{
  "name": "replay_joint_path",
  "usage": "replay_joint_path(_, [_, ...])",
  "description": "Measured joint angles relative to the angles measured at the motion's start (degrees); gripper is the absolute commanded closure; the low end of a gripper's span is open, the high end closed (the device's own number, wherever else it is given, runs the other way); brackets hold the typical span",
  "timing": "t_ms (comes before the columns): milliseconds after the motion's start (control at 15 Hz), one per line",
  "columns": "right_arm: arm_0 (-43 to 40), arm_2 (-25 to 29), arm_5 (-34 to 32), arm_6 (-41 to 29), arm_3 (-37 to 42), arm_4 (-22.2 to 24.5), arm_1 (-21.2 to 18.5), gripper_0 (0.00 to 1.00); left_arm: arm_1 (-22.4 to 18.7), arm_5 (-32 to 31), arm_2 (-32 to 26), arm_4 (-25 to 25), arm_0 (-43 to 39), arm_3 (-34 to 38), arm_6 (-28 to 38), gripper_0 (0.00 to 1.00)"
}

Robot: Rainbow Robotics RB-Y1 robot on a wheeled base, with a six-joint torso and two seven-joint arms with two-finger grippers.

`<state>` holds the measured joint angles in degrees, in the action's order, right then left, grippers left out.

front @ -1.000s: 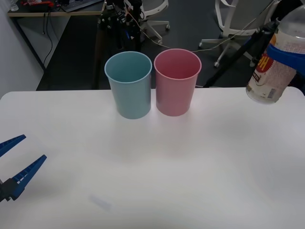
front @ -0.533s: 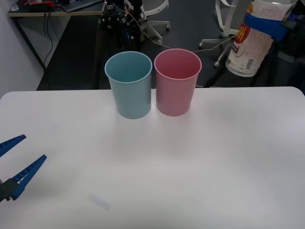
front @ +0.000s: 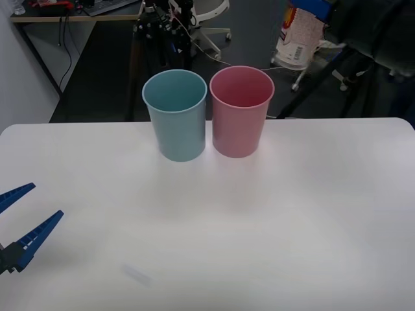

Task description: Grasp the object on the table and drop it into the matching bin: aluminum can to the light blue bin, PET bottle to the pink bin.

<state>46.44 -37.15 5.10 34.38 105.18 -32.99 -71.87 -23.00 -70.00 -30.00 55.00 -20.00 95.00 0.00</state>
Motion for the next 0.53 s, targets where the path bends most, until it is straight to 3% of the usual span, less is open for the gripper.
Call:
replay_joint_path(200, [7.68, -5.60, 0.73, 0.34, -7.98, 1.77, 6.18, 1.00, 0.00, 0.00, 0.00, 0.00, 0.00, 0.01, 0.00, 0.00])
replay_joint_path(533, [13.39, -9.42, 1.07, 0.62, -18.95, 6.71, 14.81, 1.00, 0.00, 0.00, 0.00, 0.00, 0.00, 0.00, 0.00, 0.00])
